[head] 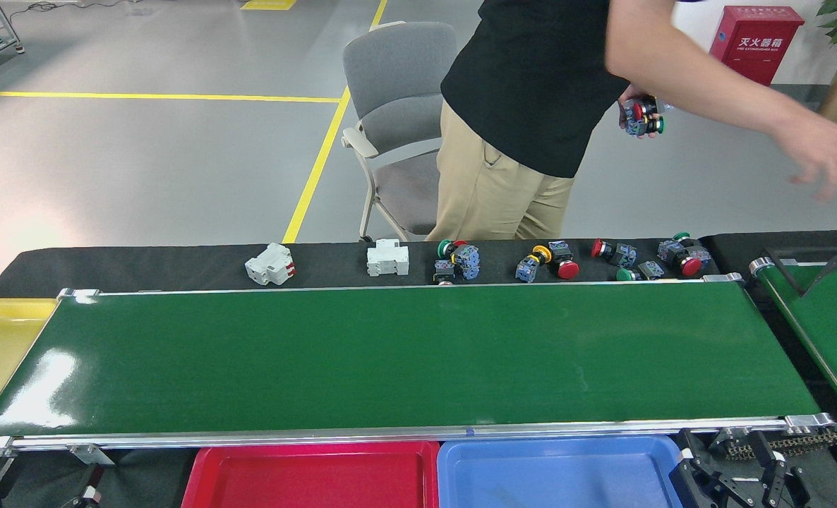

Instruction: Pick switch part from conveyor to tray

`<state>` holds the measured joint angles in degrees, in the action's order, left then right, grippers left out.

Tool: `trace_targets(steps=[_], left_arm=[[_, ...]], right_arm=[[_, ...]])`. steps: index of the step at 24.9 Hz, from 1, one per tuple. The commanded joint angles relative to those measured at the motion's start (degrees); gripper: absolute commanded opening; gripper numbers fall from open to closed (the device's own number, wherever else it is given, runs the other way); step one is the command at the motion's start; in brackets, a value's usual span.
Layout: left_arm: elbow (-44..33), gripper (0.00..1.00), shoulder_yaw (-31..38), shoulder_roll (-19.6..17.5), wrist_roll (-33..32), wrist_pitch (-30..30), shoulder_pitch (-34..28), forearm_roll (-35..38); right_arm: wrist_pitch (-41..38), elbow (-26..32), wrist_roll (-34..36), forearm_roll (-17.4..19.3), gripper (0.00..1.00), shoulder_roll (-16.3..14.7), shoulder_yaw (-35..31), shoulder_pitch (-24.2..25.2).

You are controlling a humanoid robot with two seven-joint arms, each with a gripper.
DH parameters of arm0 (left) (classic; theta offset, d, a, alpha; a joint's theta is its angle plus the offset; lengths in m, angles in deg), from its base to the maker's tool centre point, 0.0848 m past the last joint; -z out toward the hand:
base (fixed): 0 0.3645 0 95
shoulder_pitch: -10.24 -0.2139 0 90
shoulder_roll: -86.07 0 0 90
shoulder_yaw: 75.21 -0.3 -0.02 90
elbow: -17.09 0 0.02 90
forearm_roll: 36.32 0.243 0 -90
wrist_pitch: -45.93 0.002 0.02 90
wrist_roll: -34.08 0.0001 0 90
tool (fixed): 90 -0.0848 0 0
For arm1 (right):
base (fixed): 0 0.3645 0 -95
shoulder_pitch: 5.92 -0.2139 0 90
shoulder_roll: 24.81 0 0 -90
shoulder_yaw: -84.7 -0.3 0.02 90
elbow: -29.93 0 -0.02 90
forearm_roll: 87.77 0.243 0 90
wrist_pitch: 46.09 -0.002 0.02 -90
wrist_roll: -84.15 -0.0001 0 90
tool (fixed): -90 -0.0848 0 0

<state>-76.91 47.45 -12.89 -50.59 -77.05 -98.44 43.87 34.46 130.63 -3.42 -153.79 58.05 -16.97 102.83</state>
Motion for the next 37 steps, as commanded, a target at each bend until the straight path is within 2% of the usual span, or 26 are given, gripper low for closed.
trace_targets(steps=[1,37], left_arm=[[-0.75,1.0,0.3,-0.17,0.56,-0.07,-0.04,-0.21],[0.56,1.0,0.21,-0.26,0.65,-0.51,0.49,-1.09]], right_arm=[[0.04,0.81,0.38,0.02,0.99,-0.07,-0.37,-0.29],[0.13,0.72,0.03,0.02,0.99,0.55,-0.37,-0.73]])
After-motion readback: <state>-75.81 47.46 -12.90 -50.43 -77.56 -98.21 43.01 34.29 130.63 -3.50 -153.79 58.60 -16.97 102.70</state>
